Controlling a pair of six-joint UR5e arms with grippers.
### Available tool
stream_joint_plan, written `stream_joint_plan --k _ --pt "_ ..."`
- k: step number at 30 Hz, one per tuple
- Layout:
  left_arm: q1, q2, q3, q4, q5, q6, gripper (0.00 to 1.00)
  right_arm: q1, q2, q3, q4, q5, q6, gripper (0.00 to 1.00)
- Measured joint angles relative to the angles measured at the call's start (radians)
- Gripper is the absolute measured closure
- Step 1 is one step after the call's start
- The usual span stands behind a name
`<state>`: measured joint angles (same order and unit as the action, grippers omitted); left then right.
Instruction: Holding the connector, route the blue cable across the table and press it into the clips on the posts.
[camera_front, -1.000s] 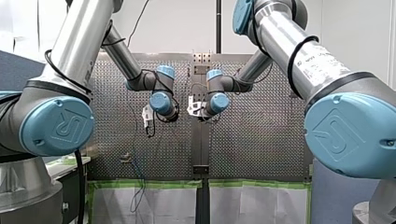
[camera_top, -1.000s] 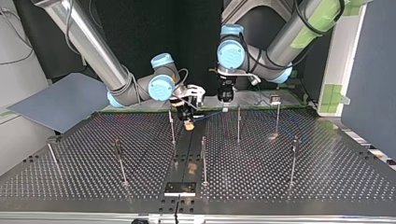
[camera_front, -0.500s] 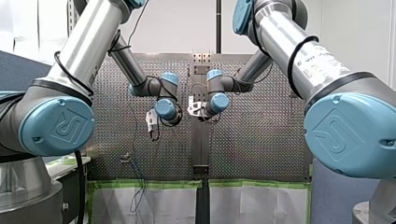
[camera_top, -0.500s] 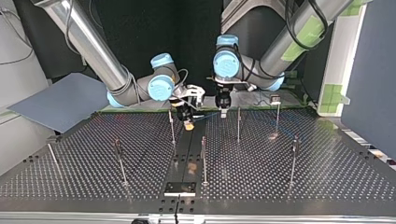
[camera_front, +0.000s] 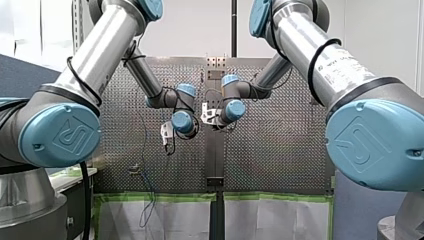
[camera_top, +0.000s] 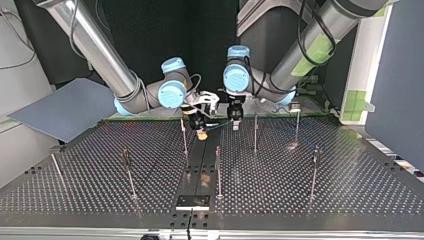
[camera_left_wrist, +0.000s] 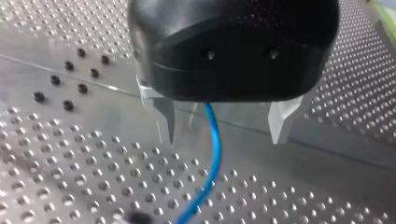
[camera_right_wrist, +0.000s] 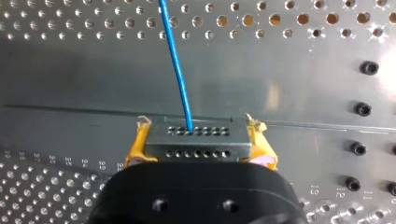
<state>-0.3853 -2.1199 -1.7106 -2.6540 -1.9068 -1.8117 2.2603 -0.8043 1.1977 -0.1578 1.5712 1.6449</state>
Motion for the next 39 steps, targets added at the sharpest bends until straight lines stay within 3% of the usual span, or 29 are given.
stream_joint_plan --k 10,11,12,13,14,15,17,18,19,23,31,39 --pt "-0.003 -0.043 0.034 -0.014 -0.059 0.004 0.0 0.0 0.0 0.001 0.002 -0.001 0.001 1.0" --pt "-0.005 -0.043 0.034 -0.018 -0.065 0.006 0.13 0.0 0.0 0.001 0.002 -0.001 0.001 1.0" --pt "-0.007 -0.043 0.034 -0.02 -0.069 0.008 0.13 0.0 0.0 0.001 0.002 -0.001 0.001 1.0" --pt "-0.009 -0.043 0.034 -0.022 -0.075 0.009 0.38 0.0 0.0 0.001 0.002 -0.002 0.001 1.0" --pt "-0.012 -0.043 0.034 -0.023 -0.084 0.011 0.53 0.0 0.0 0.001 0.003 -0.003 0.001 1.0" --pt "-0.014 -0.043 0.034 -0.023 -0.091 0.013 0.53 0.0 0.0 0.001 0.003 -0.003 0.001 1.0" --pt "-0.019 -0.043 0.034 -0.021 -0.107 0.018 0.89 0.0 0.0 0.001 0.004 -0.004 0.0 1.0" --pt "-0.021 -0.043 0.034 -0.021 -0.114 0.018 0.89 0.0 0.0 0.001 0.004 -0.004 0.0 1.0" --pt "-0.023 -0.043 0.034 -0.021 -0.121 0.019 1.0 0.0 0.0 0.0 0.004 -0.005 0.0 1.0" --pt "-0.032 -0.042 0.034 -0.018 -0.147 0.012 1.0 0.0 0.0 0.0 0.005 -0.005 0.0 1.0" --pt "-0.044 -0.035 0.035 -0.022 -0.156 -0.024 1.0 -0.002 -0.004 0.0 0.01 -0.005 -0.004 1.0" --pt "-0.066 0.022 0.034 -0.046 -0.156 -0.065 1.0 -0.005 -0.051 0.001 0.052 -0.005 0.001 1.0"
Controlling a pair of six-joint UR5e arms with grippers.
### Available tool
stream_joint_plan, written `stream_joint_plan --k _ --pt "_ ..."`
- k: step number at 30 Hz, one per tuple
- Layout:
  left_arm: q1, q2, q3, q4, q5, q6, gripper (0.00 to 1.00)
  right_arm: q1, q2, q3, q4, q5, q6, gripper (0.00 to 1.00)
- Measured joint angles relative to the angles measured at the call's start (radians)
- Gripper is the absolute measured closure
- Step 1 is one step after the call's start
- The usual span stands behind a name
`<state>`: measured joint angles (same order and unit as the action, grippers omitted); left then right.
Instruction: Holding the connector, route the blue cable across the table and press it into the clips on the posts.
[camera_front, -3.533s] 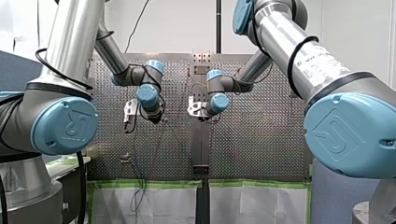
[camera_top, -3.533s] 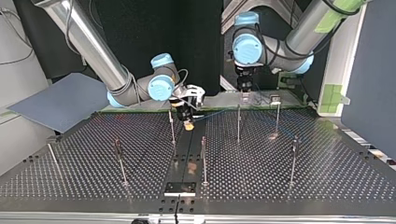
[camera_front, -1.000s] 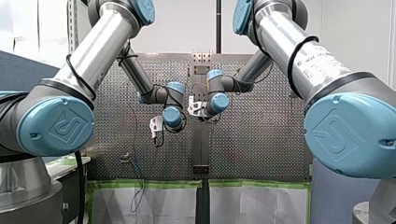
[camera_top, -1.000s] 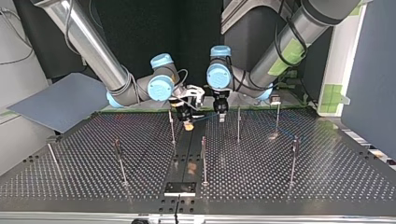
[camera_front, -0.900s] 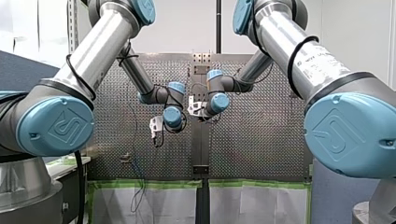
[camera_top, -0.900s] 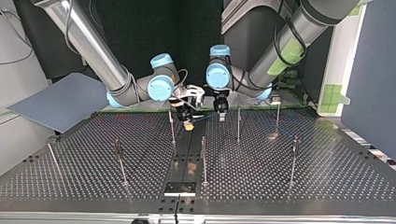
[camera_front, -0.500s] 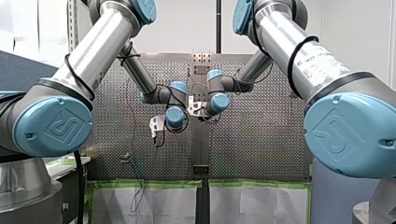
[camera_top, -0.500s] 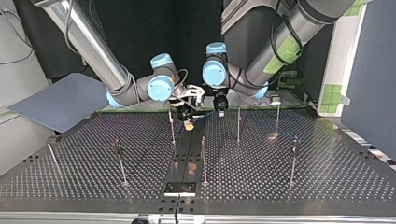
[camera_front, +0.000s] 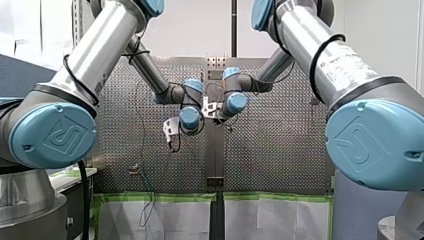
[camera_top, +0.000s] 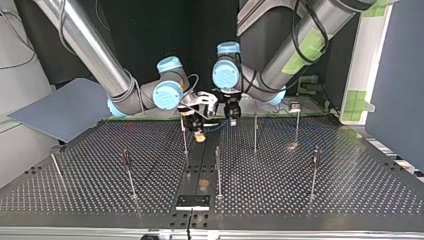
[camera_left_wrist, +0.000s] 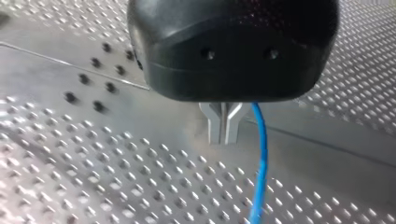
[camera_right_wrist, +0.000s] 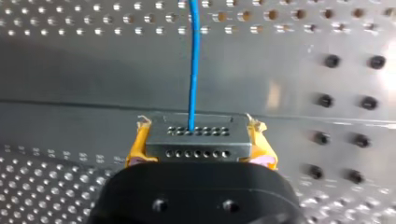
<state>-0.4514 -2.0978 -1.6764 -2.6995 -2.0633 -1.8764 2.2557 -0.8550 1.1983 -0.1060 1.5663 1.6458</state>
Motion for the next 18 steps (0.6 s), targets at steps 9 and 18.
stream_joint_plan --k 9,18 --pt "-0.021 0.071 -0.004 -0.051 -0.032 -0.008 1.0 -0.002 -0.074 0.001 0.074 0.0 0.007 1.0" --pt "-0.027 0.145 -0.015 -0.109 -0.075 -0.009 1.0 -0.008 -0.144 0.015 0.137 -0.001 0.013 1.0"
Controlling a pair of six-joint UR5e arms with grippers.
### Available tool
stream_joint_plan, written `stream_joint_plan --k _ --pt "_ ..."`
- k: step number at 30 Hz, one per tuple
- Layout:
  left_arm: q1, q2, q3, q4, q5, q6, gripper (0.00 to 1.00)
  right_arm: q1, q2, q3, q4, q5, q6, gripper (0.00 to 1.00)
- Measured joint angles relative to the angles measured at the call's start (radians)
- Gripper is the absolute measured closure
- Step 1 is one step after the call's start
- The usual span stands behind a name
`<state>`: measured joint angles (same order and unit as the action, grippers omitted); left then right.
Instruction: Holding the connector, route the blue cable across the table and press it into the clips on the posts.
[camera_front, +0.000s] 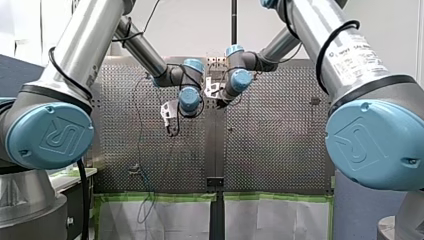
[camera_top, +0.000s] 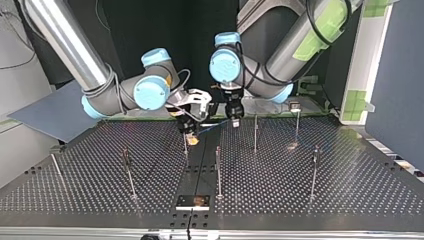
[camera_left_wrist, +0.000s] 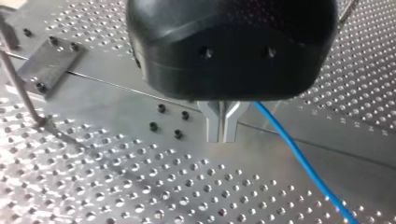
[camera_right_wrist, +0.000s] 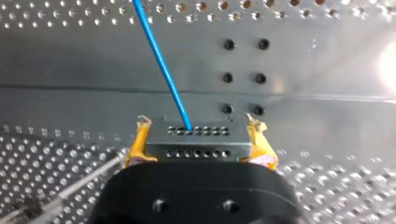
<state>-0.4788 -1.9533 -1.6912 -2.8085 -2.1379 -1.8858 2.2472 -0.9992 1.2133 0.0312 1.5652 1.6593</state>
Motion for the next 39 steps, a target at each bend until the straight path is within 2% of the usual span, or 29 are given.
stream_joint_plan --k 6,11,20,32,36,39 --pt "-0.004 0.05 -0.028 0.008 0.003 0.003 1.0 -0.007 -0.055 0.029 0.011 -0.001 0.009 1.0" --pt "-0.014 0.098 -0.032 0.005 0.004 0.014 1.0 -0.009 -0.099 0.054 0.029 -0.002 0.008 1.0" --pt "-0.023 0.18 -0.033 0.031 0.063 0.028 1.0 -0.009 -0.177 0.058 0.055 -0.018 0.003 1.0" --pt "-0.017 0.274 -0.021 0.033 0.086 0.053 1.0 -0.021 -0.283 0.058 0.066 -0.021 0.005 1.0" --pt "-0.005 0.275 -0.012 0.04 0.11 0.053 1.0 -0.03 -0.315 0.058 0.064 -0.031 0.005 1.0" --pt "0.001 0.258 0.004 0.041 0.131 0.053 1.0 -0.033 -0.324 0.058 0.062 -0.042 0.002 1.0"
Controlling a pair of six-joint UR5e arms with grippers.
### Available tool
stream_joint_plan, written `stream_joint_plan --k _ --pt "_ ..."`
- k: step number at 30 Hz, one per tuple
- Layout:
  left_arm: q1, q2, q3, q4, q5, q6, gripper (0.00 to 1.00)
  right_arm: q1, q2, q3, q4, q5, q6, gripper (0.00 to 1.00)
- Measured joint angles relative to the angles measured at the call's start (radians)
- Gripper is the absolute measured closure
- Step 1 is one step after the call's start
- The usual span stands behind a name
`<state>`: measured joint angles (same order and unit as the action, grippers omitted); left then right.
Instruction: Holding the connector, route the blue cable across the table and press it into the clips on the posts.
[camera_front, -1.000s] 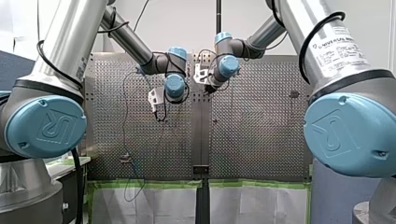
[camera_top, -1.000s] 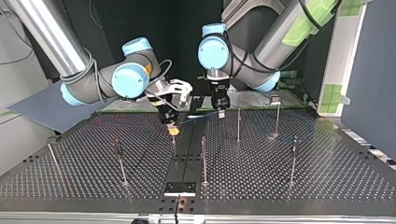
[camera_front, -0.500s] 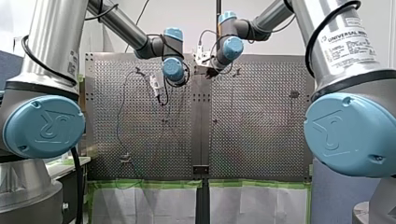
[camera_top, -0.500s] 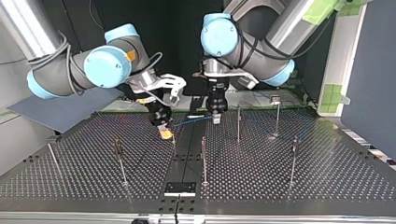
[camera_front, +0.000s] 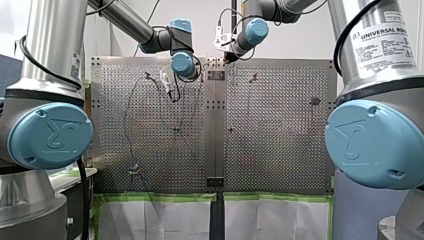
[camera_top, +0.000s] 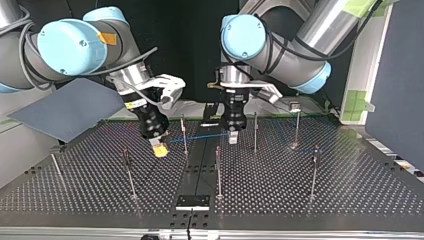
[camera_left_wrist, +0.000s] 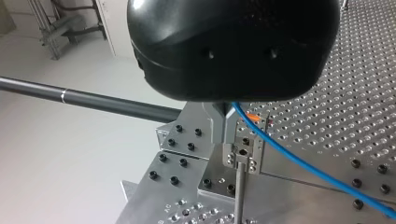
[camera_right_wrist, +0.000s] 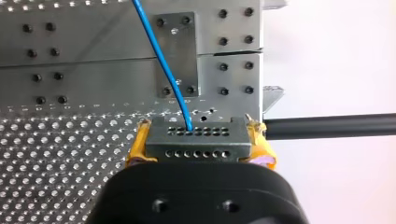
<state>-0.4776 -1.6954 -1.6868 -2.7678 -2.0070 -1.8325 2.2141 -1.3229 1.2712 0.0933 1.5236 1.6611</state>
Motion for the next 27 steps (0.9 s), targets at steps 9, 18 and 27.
stream_joint_plan --k 9,18,27 --pt "0.025 -0.06 0.035 0.006 0.02 0.0 1.0 -0.002 0.028 0.0 -0.003 -0.027 -0.002 1.0" --pt "0.05 -0.065 0.036 0.003 0.011 0.004 1.0 -0.005 0.075 0.0 -0.006 -0.031 -0.003 1.0" --pt "0.071 -0.066 0.037 0.036 0.08 0.001 1.0 -0.011 0.099 -0.003 -0.014 -0.056 -0.005 1.0"
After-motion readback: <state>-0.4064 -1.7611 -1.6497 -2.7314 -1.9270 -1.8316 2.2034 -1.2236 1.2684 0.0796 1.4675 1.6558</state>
